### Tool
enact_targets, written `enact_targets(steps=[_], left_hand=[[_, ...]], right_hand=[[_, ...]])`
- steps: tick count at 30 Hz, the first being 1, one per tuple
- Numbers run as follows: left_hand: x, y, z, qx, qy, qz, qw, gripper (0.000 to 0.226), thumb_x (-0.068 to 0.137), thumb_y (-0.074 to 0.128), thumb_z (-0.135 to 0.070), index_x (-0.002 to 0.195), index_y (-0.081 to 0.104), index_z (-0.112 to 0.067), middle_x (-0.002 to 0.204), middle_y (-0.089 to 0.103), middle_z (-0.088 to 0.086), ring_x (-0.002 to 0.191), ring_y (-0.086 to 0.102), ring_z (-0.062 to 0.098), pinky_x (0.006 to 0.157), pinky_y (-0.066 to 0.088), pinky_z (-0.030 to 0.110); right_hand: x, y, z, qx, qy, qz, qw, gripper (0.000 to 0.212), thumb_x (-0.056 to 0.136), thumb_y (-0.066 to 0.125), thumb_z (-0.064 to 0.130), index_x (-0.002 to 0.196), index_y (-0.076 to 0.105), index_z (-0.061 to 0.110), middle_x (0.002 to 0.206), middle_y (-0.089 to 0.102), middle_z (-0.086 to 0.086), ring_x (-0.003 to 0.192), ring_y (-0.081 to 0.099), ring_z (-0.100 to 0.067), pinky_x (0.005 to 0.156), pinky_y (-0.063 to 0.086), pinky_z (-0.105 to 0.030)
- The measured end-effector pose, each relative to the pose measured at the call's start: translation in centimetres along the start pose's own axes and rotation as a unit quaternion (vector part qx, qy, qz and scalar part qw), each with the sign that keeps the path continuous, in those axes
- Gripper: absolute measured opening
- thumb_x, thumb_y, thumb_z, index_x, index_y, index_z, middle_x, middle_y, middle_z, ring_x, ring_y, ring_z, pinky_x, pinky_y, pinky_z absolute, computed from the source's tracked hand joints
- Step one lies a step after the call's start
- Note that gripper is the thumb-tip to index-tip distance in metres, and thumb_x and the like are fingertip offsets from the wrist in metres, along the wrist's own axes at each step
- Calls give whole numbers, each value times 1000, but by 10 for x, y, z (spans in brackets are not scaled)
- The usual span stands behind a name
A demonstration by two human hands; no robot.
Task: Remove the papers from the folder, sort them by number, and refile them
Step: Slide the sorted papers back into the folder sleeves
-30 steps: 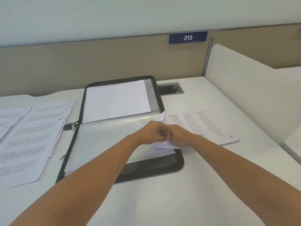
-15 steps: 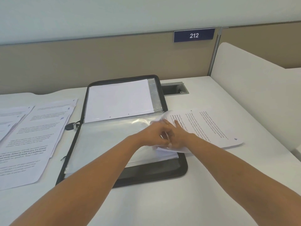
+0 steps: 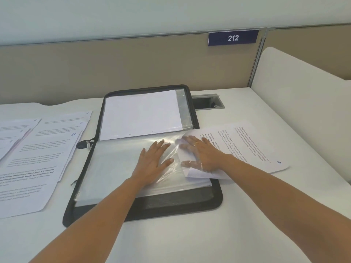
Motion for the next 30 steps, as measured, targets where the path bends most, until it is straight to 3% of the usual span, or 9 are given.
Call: enact_targets(steps=[4,9,13,16,19,23,27,28,30], left_hand=[[-3,3,-6,66,-4,39,997,112,54,-17,-91,149,8,-36,158,-1,-13,145,-7,7,116,-7,44],[-5,3,-7,82,1,39,996,114,52,-21,-90,149,3,-36,158,-3,-12,145,-8,7,115,-7,45],[-6,2,-10,76,1,36,996,114,51,-21,-90,149,3,-37,158,-3,-13,145,-8,7,116,-7,45],[-7,1,-10,72,0,34,997,111,51,-20,-91,148,0,-39,158,-3,-14,145,-7,6,116,-6,45],[-7,2,-8,77,2,37,996,113,52,-18,-91,149,2,-38,158,-3,-14,144,-7,5,116,-8,45],[-5,4,-6,72,3,37,997,112,53,-16,-92,149,5,-37,158,-2,-15,144,-7,5,115,-8,45],[-5,4,-6,73,4,34,997,111,53,-16,-91,149,5,-38,158,-1,-14,144,-7,5,115,-8,45],[-5,3,-6,70,3,35,997,112,53,-16,-92,149,5,-38,158,-1,-14,145,-6,5,115,-8,45],[-5,3,-7,67,3,38,997,113,52,-16,-92,149,5,-38,158,-1,-13,145,-6,6,116,-7,46]], right_hand=[[8,2,-1,18,34,16,999,80,86,33,69,151,7,30,159,-6,4,146,-8,-16,117,-4,-52],[-7,-8,15,42,23,-3,999,78,87,43,63,150,14,27,158,7,4,146,3,-17,117,0,-48],[2,-7,11,-19,-34,-22,999,97,71,15,85,147,24,26,151,29,-3,139,23,-21,114,19,-43],[13,0,7,47,-29,-23,998,82,80,36,74,148,23,29,157,16,5,145,9,-13,118,7,-45],[21,4,5,6,1,28,1000,91,72,16,82,149,3,36,158,-10,10,144,-14,-10,116,-12,-45],[35,7,6,-7,78,34,996,78,84,22,74,149,-3,39,157,-13,10,145,-15,-12,115,-13,-50],[35,7,14,35,79,11,996,68,93,26,62,150,6,33,159,-7,6,146,-9,-13,115,-10,-46],[31,4,13,61,57,2,996,64,96,31,55,151,11,30,159,-2,4,146,-3,-13,116,-7,-44],[16,-7,11,159,8,-20,987,56,96,49,35,146,31,19,157,18,-1,138,26,-7,117,6,-42]])
Point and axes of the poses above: each hand's wrist, its own x-axis towards the middle knuckle, its own y-axis out of the palm, z = x × y, the point moved 2 cm from there along x, towards the middle knuckle
